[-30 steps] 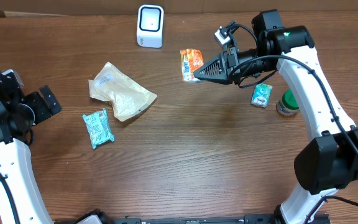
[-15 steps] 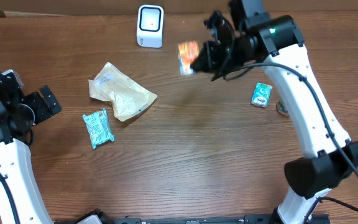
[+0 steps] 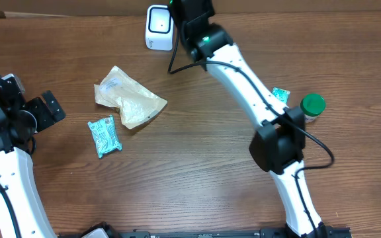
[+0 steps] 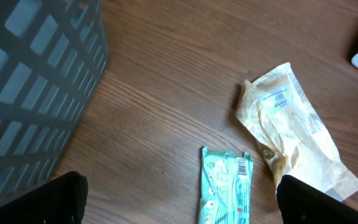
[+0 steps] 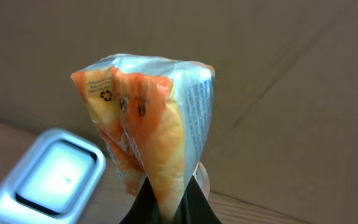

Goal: Scan the item barcode
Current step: 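Hold the orange pack in front of the white scanner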

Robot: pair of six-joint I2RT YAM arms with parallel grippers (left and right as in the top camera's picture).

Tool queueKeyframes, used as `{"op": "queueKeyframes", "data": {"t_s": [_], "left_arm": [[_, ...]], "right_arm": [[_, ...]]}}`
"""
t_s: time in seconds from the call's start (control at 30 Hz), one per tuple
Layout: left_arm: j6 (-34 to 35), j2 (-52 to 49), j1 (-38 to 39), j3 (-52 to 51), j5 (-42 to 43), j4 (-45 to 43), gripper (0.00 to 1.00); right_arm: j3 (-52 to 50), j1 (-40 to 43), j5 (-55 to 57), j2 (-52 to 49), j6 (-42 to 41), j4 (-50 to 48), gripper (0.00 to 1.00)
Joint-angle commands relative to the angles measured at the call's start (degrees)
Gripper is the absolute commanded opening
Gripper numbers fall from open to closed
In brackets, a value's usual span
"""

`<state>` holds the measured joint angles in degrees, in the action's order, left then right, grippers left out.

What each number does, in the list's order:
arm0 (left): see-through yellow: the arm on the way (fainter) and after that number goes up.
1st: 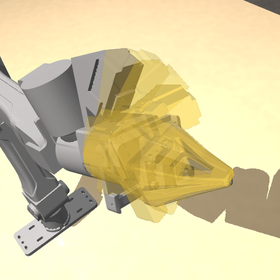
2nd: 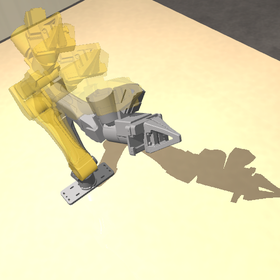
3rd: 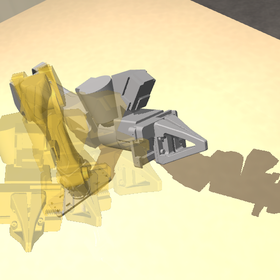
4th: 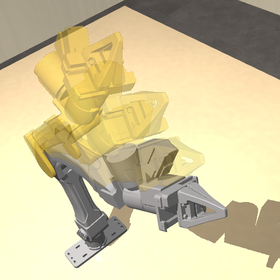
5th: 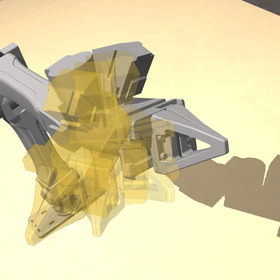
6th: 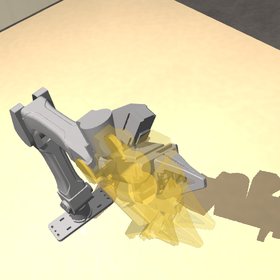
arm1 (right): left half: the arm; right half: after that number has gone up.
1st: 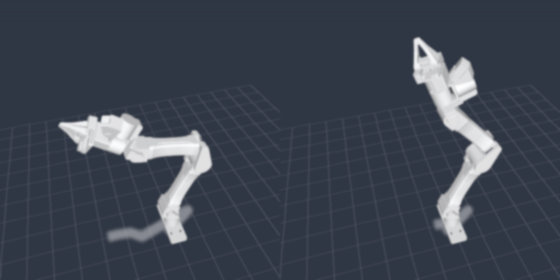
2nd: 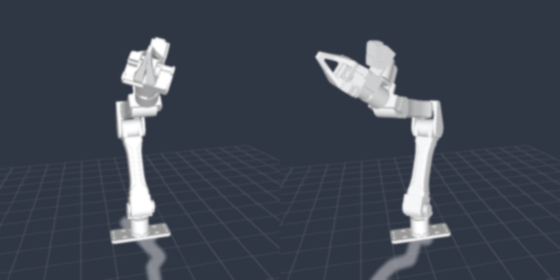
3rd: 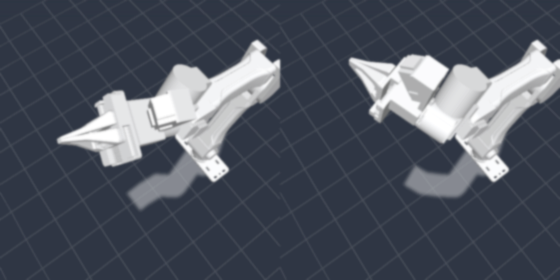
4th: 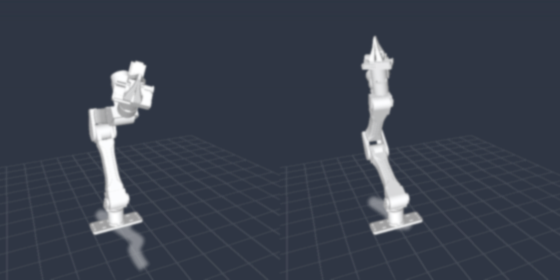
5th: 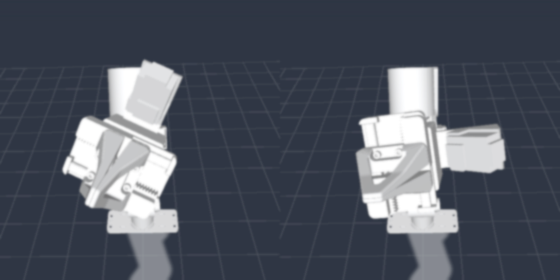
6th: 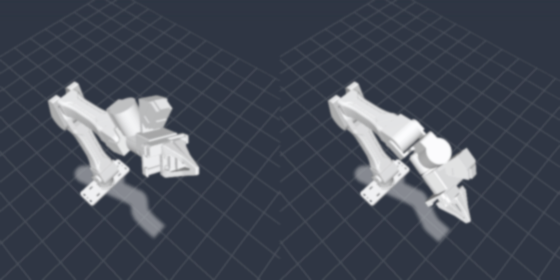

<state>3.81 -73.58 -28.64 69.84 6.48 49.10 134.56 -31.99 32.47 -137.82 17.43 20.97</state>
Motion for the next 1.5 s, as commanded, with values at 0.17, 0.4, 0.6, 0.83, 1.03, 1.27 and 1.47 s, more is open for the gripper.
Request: {"op": "queueKeyframes", "data": {"t_s": [0.17, 0.4, 0.6, 0.83, 1.03, 1.27, 1.47], "left_arm": [[-1.5, 0.1, -0.2, 0.7, 0.5, -0.1, 1.00], [-1.5, 0.1, -0.2, 0.7, 0.5, -0.1, 1.00], [-1.5, 0.1, -0.2, 0.7, 0.5, 0.0, 1.00], [-1.5, 0.1, -0.2, 0.7, 0.5, 0.0, 1.00], [-1.5, 0.1, -0.2, 0.7, 0.5, 0.0, 1.00], [-1.5, 0.1, -0.2, 0.7, 0.5, 0.0, 1.00], [-1.5, 0.1, -0.2, 0.7, 0.5, 0.0, 1.00]], "right_arm": [[0.8, -0.3, -4.4, -11.2, 33.8, -16.6, 0.04], [0.4, -0.4, -6.7, -16.2, 35.2, -16.2, 0.04], [0.4, -0.4, -7.3, -16.5, 35.8, -16.2, 0.04], [0.4, -0.9, -7.1, -16.5, 41.6, -16.4, 0.04], [0.4, -1.7, -6.6, -16.5, 44.7, -17.7, 0.04], [0.4, -2.9, -4.4, -16.4, 46.5, -19.4, 0.04], [0.4, -3.3, 1.5, -13.0, 41.8, -19.5, 0.04]]}}
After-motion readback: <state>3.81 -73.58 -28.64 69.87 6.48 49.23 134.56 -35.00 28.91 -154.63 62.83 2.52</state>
